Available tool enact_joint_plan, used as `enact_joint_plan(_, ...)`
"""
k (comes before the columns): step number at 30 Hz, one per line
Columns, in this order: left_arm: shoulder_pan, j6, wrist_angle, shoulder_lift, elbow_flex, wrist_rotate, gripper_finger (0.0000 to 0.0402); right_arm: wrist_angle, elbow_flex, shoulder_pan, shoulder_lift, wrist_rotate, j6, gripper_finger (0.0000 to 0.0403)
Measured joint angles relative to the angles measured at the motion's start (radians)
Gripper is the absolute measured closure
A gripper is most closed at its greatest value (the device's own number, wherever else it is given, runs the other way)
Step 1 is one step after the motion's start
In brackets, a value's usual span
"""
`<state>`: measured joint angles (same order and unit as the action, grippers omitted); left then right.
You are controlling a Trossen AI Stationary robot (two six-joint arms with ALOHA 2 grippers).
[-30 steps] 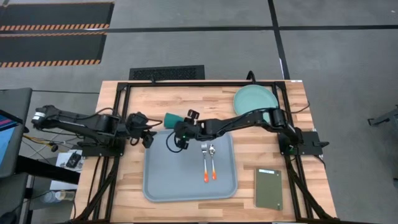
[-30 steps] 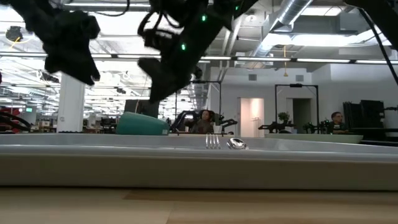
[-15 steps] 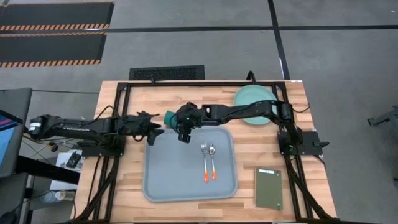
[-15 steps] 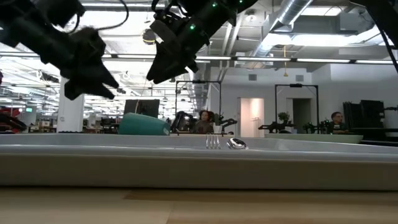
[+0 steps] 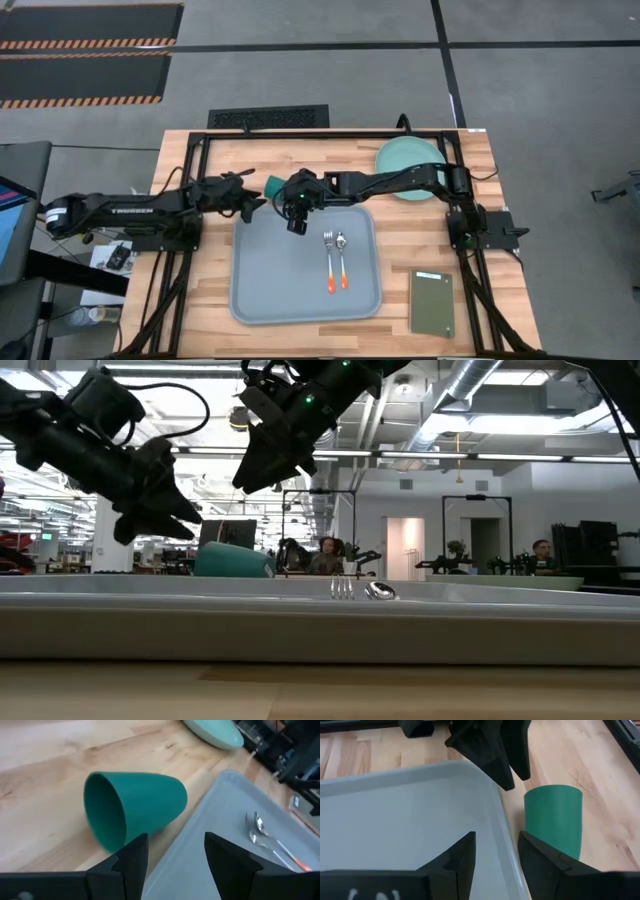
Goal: Pick and place plate/cup/fork/spoon on tray
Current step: Put the green cup on the top left of the gray tray
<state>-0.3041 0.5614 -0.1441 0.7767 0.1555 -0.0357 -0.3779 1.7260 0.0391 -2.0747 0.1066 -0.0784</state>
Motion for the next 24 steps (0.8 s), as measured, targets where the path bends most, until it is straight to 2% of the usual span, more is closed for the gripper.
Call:
enact_joint_plan(5,-0.016,-0.027,-0.113,0.092,-0.004,0.015,0.0221,0.000,0.000,0.000,0.000,0.000,0.000,0.0232)
enact_joint_plan(14,-0.052,-0.046,-0.234,0.273,-0.004,-0.044,0.0221,-0.002,0.000,-0.009,0.000,-0.002,-0.003,0.0236)
enact_joint_plan(17,-0.068,-0.055,-0.332,0.328,-0.004,0.011,0.0223,-0.002,0.000,-0.013,0.000,-0.002,-0.002,0.0237)
enact_joint_plan(20,-0.085,-0.068,-0.406,0.408,-0.004,0.036,0.0243,-0.002,0.000,-0.014,0.000,-0.003,-0.001,0.0237)
enact_joint_plan(24,-0.118,-0.076,-0.467,0.535,0.020,0.070,0.0304,-0.001,0.000,-0.013,0.000,-0.003,0.000,0.0239)
